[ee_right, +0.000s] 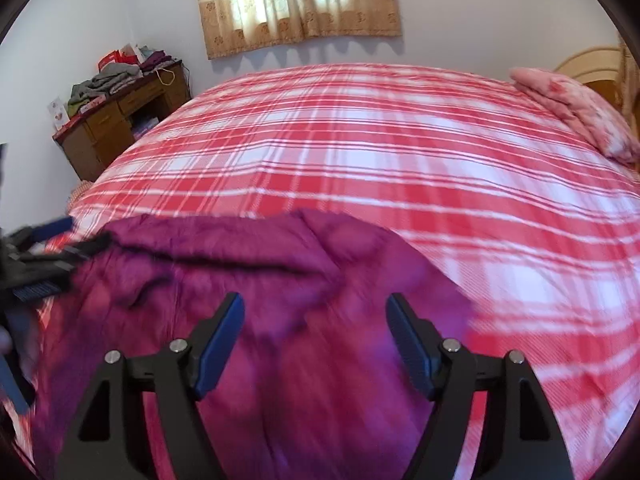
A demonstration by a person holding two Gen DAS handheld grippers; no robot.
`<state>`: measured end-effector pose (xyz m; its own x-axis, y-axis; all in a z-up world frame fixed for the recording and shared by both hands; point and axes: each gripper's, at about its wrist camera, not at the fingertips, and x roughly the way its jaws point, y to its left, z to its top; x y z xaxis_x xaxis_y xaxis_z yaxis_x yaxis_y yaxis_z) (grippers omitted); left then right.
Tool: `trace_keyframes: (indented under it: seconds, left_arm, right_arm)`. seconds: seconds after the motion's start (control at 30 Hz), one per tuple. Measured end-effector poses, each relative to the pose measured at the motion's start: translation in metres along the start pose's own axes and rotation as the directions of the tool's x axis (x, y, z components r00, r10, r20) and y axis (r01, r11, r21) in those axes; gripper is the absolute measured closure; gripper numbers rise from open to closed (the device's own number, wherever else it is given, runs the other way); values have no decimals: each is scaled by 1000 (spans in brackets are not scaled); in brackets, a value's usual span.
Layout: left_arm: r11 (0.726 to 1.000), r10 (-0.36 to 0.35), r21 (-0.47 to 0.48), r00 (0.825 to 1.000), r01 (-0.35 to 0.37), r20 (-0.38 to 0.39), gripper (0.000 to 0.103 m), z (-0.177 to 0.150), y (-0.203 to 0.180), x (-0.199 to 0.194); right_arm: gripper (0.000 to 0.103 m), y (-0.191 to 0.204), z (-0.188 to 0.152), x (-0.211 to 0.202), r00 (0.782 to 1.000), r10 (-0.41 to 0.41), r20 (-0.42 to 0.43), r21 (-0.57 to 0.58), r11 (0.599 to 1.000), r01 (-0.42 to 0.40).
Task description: Fold large clothes
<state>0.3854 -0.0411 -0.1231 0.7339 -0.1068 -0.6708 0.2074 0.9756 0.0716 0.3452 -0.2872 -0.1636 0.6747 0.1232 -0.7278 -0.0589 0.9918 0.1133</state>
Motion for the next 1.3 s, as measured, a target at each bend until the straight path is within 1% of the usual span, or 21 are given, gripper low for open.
trace_keyframes:
  seconds: [0.07,0.2,0.23,0.27,0.33,0.43,0.47,0.53,0.63,0.7,0.83,0.97,1.03,1.07,1.1,1.13,1.17,1.2,1.23,1.27,1.3]
  left_arm:
    - [1000,12,18,1000,-12,20,5,-29,8,-43]
    - [999,19,34,999,-20,31,5,-90,24,-106]
    - [1000,12,25,1000,-12,18,5,-104,29,-117]
    - [1000,10,16,1000,-10,5,5,-116,34,-126]
    - [1000,18,-6,1000,-18,-13,5,-143,47,-144]
    - [999,51,-3,998,-51,-27,5,-177,59,-169]
    - [999,47,-15,999,-47,-25,5,-191,65,-179]
    - [998,38,-39,998,-40,-43,5,-215,73,-187]
    - [997,27,-68,994,-34,-108,5,-251,83,-186]
    - [996,26,-82,990,-37,-137,5,-271,84,-186]
    - [992,0,-122,987,-20,-161,5,-296,90,-186]
    - [991,-27,-130,984,4,-175,5,-314,89,-187]
    - [992,-47,-123,986,28,-158,5,-317,86,-192]
    - [992,-67,-114,986,50,-153,5,-320,83,-193]
    - [992,-85,-109,985,69,-152,8,-322,81,-193]
    - [991,-103,-105,982,87,-157,24,-324,79,-191]
    - [990,-114,-102,980,98,-165,30,-325,77,-190]
    - [992,-107,-87,983,94,-149,35,-325,74,-192]
    - [991,-129,-62,982,122,-139,61,-324,69,-196]
    - [987,-161,-38,977,158,-139,82,-323,64,-200]
    - [986,-167,-27,977,164,-132,85,-321,62,-205]
  right_arm:
    - [27,-11,-21,-27,1000,12,-5,7,1000,-12]
    - [25,-32,-76,-83,999,30,-17,27,999,-30]
    - [24,-38,-95,-100,999,35,-17,44,998,-34]
    - [24,-40,-105,-109,999,39,-19,54,998,-38]
    - [22,-47,-136,-133,999,42,-25,75,996,-40]
    - [21,-48,-175,-157,999,28,-41,92,996,-24]
    - [21,-48,-184,-162,999,21,-46,99,995,-16]
    - [21,-47,-204,-173,998,20,-51,119,993,-13]
    - [20,-42,-230,-182,998,2,-61,118,993,5]
    - [20,-38,-247,-183,997,0,-77,117,993,9]
    - [19,-31,-271,-179,994,11,-109,154,988,6]
    - [19,-21,-282,-183,996,17,-92,159,987,-3]
    - [22,-13,-285,-183,995,10,-102,136,991,4]
    - [25,-9,-287,-184,994,6,-109,125,992,8]
    - [27,-5,-290,-184,993,1,-114,116,993,13]
    - [30,-2,-292,-185,994,-7,-113,105,994,19]
    - [35,1,-296,-185,994,-12,-113,105,994,24]
    - [45,3,-298,-185,993,-15,-113,103,994,26]
    - [52,5,-300,-186,994,-11,-111,97,995,22]
    - [77,7,-301,-188,994,10,-109,100,995,1]
    - [90,7,-303,-189,993,50,-111,113,993,-37]
